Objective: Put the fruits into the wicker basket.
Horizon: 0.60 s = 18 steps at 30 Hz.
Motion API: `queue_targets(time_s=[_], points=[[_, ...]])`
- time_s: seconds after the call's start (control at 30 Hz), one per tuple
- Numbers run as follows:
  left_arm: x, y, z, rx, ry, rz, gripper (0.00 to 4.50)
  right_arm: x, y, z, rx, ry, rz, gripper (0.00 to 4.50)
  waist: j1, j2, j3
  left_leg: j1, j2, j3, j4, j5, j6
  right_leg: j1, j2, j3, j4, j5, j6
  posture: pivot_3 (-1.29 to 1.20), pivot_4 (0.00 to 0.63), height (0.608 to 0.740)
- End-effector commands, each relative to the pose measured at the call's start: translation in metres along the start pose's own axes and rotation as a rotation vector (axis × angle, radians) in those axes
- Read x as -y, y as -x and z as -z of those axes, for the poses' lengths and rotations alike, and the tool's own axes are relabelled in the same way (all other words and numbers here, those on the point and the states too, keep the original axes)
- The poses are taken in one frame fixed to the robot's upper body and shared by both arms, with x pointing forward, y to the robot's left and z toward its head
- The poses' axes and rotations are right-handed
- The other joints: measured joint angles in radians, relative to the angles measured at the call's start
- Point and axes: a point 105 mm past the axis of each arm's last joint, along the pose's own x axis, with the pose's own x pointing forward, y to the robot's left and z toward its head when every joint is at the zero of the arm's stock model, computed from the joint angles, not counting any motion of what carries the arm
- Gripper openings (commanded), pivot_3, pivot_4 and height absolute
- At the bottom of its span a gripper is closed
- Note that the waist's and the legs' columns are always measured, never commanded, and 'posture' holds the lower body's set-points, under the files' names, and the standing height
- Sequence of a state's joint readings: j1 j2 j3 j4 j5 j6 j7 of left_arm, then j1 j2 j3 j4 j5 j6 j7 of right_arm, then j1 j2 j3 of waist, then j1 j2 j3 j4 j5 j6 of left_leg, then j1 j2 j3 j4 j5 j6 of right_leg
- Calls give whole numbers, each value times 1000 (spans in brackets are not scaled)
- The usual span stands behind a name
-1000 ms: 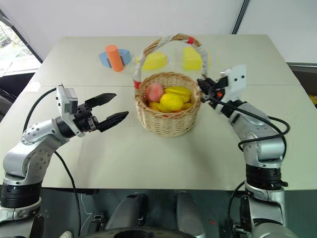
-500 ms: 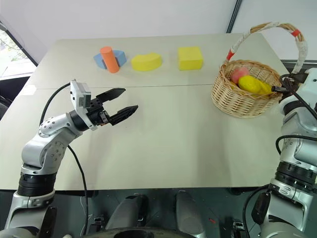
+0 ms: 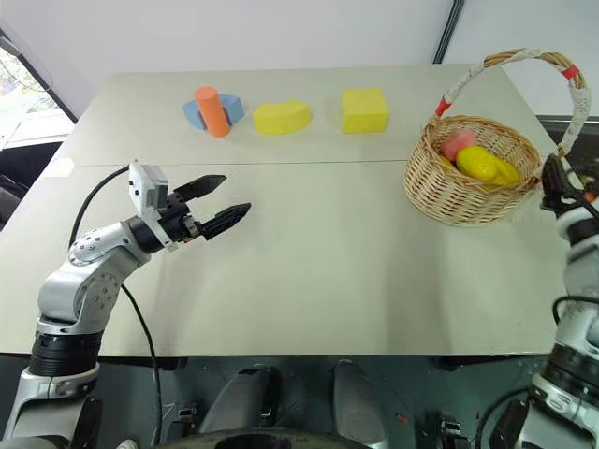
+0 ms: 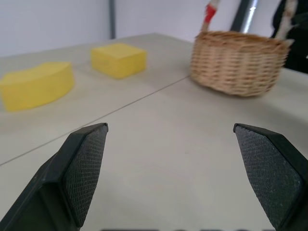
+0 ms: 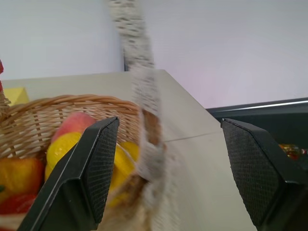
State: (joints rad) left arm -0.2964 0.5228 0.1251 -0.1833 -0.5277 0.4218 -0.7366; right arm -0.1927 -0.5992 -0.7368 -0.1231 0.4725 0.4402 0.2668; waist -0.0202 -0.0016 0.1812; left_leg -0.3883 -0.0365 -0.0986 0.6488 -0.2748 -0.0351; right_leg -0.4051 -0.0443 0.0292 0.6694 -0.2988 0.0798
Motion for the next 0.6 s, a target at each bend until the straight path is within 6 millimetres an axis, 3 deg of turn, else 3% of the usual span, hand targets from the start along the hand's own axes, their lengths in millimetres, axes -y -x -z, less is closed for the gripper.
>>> queue_targets(time_s=[0.03, 0.17, 0.3, 0.4, 0.6], points=[[-18, 15, 3, -19, -51, -86, 4500, -40, 18, -25, 89, 13, -275, 3496, -1, 0, 0, 1, 0, 1, 0, 0, 0, 0, 0, 0, 0, 0, 0, 0, 150, 740], [-27, 23, 11, -38, -59, -127, 4500, -115, 54, 5, -51, 144, -720, 3496, -1, 0, 0, 1, 1, 0, 0, 0, 0, 1, 1, 1, 0, 0, 0, 0, 150, 740], [-30, 33, 21, -54, -59, -171, 4500, -154, 66, 28, -115, 169, -895, 3496, 0, 0, 0, 2, 1, 0, 0, 0, 0, 2, 0, 1, 0, 0, 1, 0, 150, 740], [-31, 40, 28, -69, -57, -203, 4500, -167, 62, 37, -123, 154, -930, 3496, 4, 0, 0, 3, 1, 1, 0, 0, 0, 2, 0, 2, -1, 0, 1, 0, 150, 740], [-30, 48, 33, -86, -52, -252, 4500, -174, 54, 43, -128, 154, -953, 3496, 11, 0, -1, 0, 0, -1, 0, 0, 0, 2, -2, 0, -3, 1, 1, 0, 150, 740]])
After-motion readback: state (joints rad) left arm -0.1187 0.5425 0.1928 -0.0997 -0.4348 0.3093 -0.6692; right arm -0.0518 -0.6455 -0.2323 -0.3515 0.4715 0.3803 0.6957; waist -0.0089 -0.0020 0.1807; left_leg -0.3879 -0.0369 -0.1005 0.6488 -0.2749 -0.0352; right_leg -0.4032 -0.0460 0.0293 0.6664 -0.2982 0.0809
